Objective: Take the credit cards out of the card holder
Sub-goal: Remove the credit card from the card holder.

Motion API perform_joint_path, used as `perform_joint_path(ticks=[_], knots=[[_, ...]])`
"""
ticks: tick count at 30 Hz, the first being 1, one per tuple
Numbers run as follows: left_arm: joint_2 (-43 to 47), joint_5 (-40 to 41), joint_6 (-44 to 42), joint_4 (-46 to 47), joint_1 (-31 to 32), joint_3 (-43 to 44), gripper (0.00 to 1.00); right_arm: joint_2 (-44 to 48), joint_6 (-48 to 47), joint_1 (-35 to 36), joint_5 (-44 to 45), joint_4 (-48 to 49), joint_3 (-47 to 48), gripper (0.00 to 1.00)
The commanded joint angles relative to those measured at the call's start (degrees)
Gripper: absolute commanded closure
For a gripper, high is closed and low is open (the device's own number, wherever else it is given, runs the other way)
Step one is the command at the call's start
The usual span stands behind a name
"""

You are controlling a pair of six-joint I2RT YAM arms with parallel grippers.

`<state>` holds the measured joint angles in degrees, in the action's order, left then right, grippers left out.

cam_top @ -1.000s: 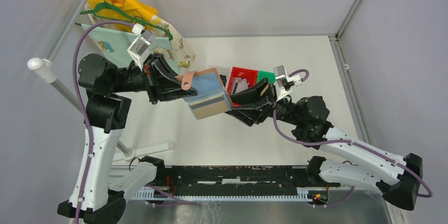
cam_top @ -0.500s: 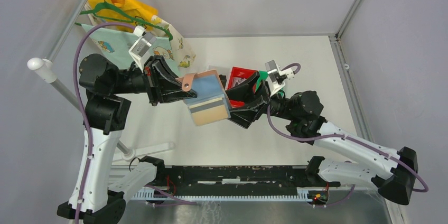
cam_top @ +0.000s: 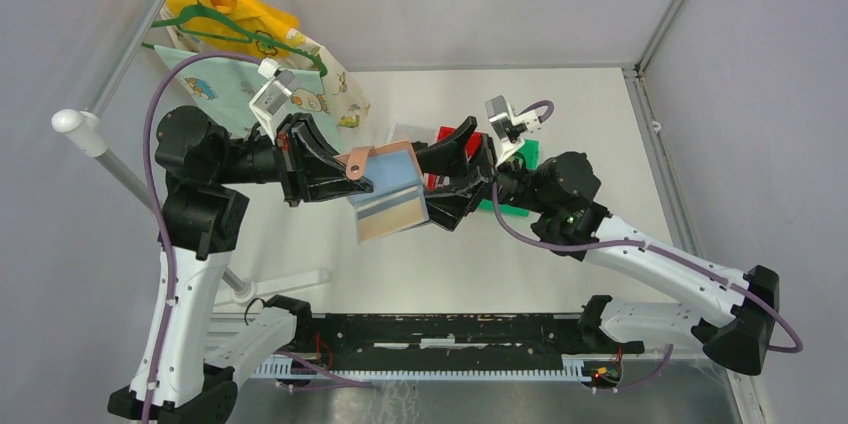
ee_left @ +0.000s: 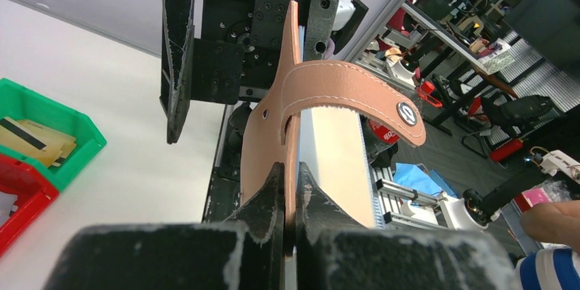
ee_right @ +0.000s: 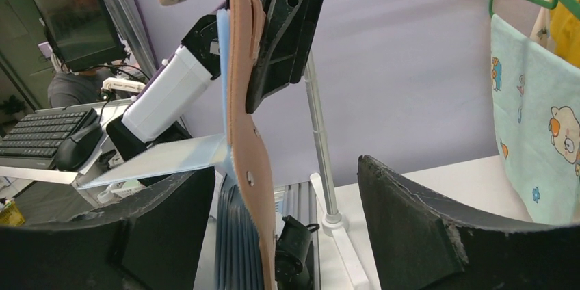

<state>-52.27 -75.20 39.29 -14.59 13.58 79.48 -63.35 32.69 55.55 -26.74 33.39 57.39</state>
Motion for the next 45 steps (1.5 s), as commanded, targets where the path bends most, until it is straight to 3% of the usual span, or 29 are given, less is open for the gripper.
perform_joint_path(ticks=[1, 10, 18, 21, 23, 28, 30, 33, 35, 38, 45], knots=[[1.2, -0.6, -2.8, 0.1, -0.1, -0.2, 0.98, -1.3, -0.6, 0.7, -0.8, 1.9, 4.2, 0.19], [2.0, -0.8, -5.4, -2.9, -0.2, -1.3, 0.98, -1.2, 1.6, 0.8, 0.3, 5.8, 3.5, 0.34], [2.0, 1.4, -8.8, -6.1, -0.2, 0.4, 0.97, -1.1, 3.1, 0.8, 0.5, 5.3, 2.7, 0.71], [1.8, 4.9, -11.9, -8.9, -0.2, 2.4, 0.91, -0.6, 3.0, 0.8, 0.8, 3.9, 2.0, 0.84], [1.8, 10.0, -14.4, -10.4, -0.2, 3.9, 0.8, -0.1, 2.6, 0.8, 1.0, 3.0, 1.5, 0.89], [2.1, 23.8, -21.3, -13.4, -0.2, 8.8, 0.43, 1.2, 0.8, 0.8, 1.1, -1.3, 1.2, 0.92], [2.0, 21.0, -21.4, -12.9, -0.2, 8.6, 0.37, 1.7, 0.1, 0.8, 1.0, -2.3, 1.0, 0.93], [0.1, 6.2, -18.5, -14.0, -0.2, 6.5, 0.36, 1.8, 0.1, 0.8, 0.5, -3.0, 0.9, 0.94], [-0.4, 1.7, -19.9, -15.7, -0.2, 4.4, 0.38, 1.7, 0.0, 0.8, -0.1, -3.4, 1.2, 0.94], [-1.3, 3.4, -35.5, -31.5, -0.2, 7.7, 0.4, 1.2, -0.6, 0.8, -1.2, -5.1, 2.2, 0.93], [-1.4, 6.8, -48.3, -44.4, -0.2, 10.4, 0.44, -0.1, -1.5, 0.8, -2.9, -8.5, 5.0, 0.93]])
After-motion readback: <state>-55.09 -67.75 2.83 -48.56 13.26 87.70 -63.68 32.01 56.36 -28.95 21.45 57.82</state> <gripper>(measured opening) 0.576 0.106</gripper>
